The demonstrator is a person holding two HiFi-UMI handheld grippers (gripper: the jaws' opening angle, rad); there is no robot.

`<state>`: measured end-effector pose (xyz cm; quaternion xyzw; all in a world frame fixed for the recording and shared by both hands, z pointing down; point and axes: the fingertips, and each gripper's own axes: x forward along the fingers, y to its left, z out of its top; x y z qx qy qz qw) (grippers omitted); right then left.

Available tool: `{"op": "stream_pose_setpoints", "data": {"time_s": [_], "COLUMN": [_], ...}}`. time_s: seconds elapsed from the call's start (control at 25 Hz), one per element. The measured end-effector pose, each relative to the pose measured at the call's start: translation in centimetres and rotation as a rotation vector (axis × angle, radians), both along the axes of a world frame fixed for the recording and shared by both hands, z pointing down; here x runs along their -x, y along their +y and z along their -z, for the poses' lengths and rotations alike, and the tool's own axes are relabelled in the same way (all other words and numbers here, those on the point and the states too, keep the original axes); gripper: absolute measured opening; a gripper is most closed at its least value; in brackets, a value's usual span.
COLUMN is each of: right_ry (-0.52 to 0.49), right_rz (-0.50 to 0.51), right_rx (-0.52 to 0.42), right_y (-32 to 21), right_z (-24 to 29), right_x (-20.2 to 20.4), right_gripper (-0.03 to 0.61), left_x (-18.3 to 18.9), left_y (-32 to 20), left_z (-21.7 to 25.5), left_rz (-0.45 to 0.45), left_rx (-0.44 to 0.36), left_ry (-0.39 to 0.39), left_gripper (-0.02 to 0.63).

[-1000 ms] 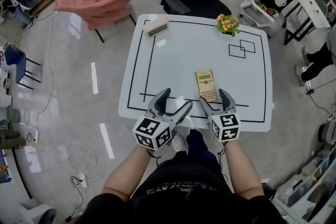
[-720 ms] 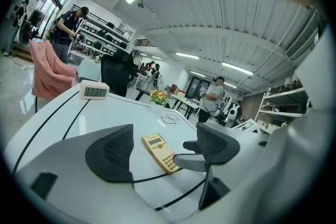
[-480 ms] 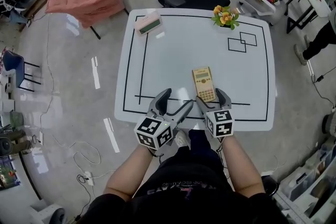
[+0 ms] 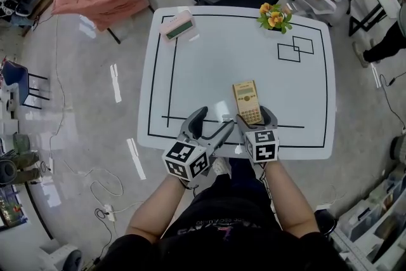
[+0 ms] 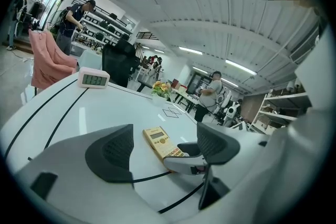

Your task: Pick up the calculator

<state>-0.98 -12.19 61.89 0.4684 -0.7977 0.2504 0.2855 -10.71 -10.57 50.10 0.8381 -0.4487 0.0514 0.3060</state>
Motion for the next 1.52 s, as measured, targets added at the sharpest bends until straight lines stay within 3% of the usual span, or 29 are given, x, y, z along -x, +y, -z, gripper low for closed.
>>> {"op": "stream_pose_setpoints", "data": {"time_s": [0.48, 0.92, 1.32, 1.36, 1.4, 1.52], "right_ry": [0.003, -0.132, -0.250, -0.242, -0.214, -0.088], "right_rz": [-0.006, -0.011, -0.004, 0.001, 0.021, 0.121], "right_rx": [0.056, 0.149, 0.212, 0.214, 0.205, 0.128], "right_y": [-0.2, -0.4, -0.7, -0.7, -0.7, -1.0], "right_z": [-0.4, -0.1, 0.3, 0.2, 0.2, 0.4], "right_x": [-0.2, -0.7, -1.2, -1.5, -1.8, -1.5], "right_gripper": [0.348, 0.331, 0.327, 0.290, 0.154, 0.141], "left_x": [-0.8, -2.4, -4.6, -4.9, -5.1, -4.9], "left_y": [-0.6, -1.5, -3.4, -3.5, -3.7, -4.7], "left_z": [-0.6, -2.2, -5.6, -5.9, -6.3, -7.1], "left_rz": [-0.019, -0.038, -0.068, -0.071, -0.073, -0.040], "left_rx": [0.020, 0.094, 0.228, 0.245, 0.262, 0.289], "left_ry": [0.009, 0.059, 0.081, 0.088, 0.094, 0.094], "left_gripper": [0.367, 0.365, 0.359, 0.356, 0.353, 0.350]}}
